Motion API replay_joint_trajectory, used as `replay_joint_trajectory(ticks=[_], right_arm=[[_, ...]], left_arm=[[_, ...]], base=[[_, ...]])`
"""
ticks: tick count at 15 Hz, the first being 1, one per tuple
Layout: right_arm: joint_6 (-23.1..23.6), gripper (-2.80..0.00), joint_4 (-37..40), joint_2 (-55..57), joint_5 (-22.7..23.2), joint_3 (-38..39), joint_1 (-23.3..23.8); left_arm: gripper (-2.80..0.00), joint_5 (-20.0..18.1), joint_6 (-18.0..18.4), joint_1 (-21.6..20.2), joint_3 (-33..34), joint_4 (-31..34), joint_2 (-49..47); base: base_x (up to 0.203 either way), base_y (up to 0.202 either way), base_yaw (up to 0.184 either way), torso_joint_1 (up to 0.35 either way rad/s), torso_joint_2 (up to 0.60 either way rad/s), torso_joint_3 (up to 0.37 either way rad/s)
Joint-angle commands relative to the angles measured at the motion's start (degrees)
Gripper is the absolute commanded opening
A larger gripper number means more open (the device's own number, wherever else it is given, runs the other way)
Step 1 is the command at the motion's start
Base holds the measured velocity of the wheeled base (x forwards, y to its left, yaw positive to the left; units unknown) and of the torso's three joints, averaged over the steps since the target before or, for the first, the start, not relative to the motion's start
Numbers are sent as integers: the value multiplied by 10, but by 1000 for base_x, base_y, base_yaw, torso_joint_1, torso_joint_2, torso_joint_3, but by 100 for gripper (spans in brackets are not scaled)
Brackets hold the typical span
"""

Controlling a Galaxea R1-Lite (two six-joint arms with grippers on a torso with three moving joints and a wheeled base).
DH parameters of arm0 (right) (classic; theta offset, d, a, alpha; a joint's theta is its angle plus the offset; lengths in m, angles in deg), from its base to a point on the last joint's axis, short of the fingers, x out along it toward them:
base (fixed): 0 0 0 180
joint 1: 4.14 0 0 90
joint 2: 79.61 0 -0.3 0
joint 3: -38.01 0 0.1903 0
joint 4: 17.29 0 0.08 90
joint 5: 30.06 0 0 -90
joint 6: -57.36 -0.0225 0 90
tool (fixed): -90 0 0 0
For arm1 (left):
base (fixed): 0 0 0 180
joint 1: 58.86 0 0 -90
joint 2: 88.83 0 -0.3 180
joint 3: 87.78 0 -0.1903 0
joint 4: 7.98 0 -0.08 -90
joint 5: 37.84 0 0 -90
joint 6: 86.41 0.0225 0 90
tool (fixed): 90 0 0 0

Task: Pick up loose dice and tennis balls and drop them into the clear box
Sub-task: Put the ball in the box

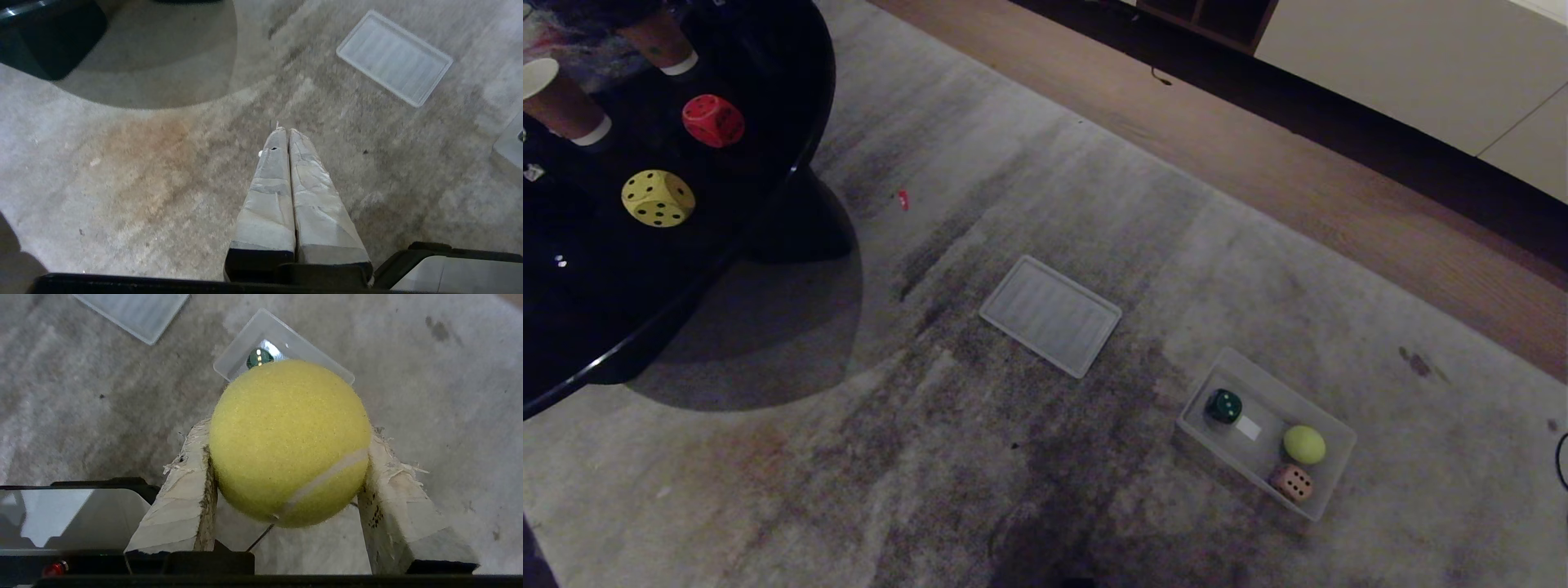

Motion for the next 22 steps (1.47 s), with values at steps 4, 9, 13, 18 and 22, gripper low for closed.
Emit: replay_joint_trajectory(ticks=[4, 9, 13, 18, 22], right_arm=[[0, -280, 1, 0, 0, 0, 0], [0, -280, 1, 0, 0, 0, 0], [0, -280, 1, 0, 0, 0, 0], [0, -280, 1, 0, 0, 0, 0], [0, -280, 1, 0, 0, 1, 0]], left_arm=[[-280, 1, -1, 0, 1, 0, -1], [-280, 1, -1, 0, 1, 0, -1], [-280, 1, -1, 0, 1, 0, -1], [-280, 1, -1, 0, 1, 0, -1], [-280, 1, -1, 0, 1, 0, -1]], base=[[0, 0, 0, 3, 6, -201], [0, 0, 0, 2, 2, -197], [0, 0, 0, 1, 3, -197], [0, 0, 0, 2, 5, -195], [0, 0, 0, 2, 2, -196]])
